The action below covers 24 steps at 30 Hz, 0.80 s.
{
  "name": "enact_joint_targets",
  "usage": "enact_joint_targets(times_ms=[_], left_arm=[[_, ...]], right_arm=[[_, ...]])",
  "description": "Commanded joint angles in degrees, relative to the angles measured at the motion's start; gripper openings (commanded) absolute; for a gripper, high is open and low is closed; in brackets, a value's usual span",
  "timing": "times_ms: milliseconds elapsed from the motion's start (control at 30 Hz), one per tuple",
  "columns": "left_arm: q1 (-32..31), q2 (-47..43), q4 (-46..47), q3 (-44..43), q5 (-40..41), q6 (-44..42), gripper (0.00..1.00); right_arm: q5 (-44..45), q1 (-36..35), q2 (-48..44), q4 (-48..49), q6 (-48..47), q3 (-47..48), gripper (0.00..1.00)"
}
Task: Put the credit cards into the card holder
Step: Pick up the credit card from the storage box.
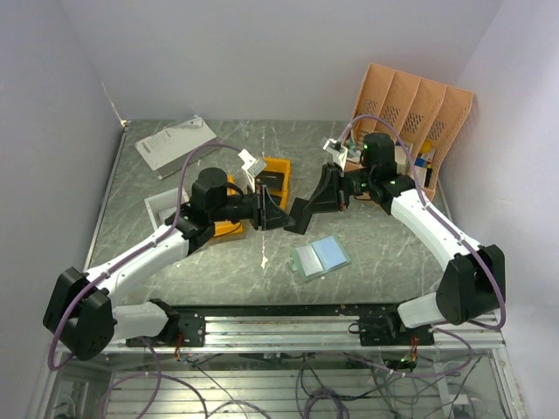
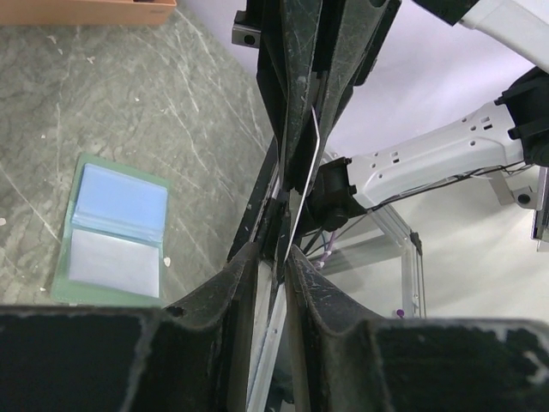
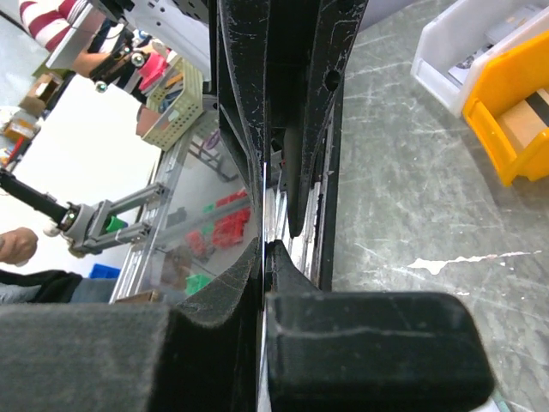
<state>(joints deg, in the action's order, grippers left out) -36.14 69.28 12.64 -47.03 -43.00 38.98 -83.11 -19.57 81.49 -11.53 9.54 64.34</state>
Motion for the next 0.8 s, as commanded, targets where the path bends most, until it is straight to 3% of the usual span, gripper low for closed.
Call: enact_joint_targets(times_ms=[0,333,400,467,533,600,633,667,767], left_arm=[[-0.1,-1.0,4.3,0.8,-0.8,1.5,0.3],[-0.7,0.2,5.9,0.7,-1.4,2.5,0.32],[-0.8,0.2,6.4,0.8,-1.3,2.7,0.25],[-1.1,0.4,6.3,0.7,-1.0,2.7,0.08],[-1.3,0.4,5.7,0.6,-0.5,2.4,0.07],[-1.3,0.0,6.4,1.3,0.1,3.0,0.07],[-1.3,-0.5,6.7,2.0,0.7,3.4,0.07],[-1.3,-1.3,6.9,2.8,1.5,3.7,0.07],[-1.2,-3.8,8.0,6.9,4.0,5.5,0.07]], right_arm=[[-2.5,-0.1,-1.6,9.9,8.4,-1.8,0.0],[-2.1,-0.2,-1.0,10.0,9.0,-1.7,0.0],[-2.1,-0.1,-0.9,10.6,9.6,-1.9,0.0],[-2.1,-0.1,-0.9,10.9,9.8,-2.1,0.0],[-2.1,-0.1,-0.9,11.0,9.6,-2.4,0.02],[-1.5,-0.1,-1.0,9.9,8.8,-2.4,0.28],[-0.7,0.1,-1.1,7.3,6.4,-1.8,0.43],[0.6,0.4,-1.3,1.4,1.4,-0.3,0.53],[13.6,1.0,-1.5,-22.2,-22.0,8.0,0.65]])
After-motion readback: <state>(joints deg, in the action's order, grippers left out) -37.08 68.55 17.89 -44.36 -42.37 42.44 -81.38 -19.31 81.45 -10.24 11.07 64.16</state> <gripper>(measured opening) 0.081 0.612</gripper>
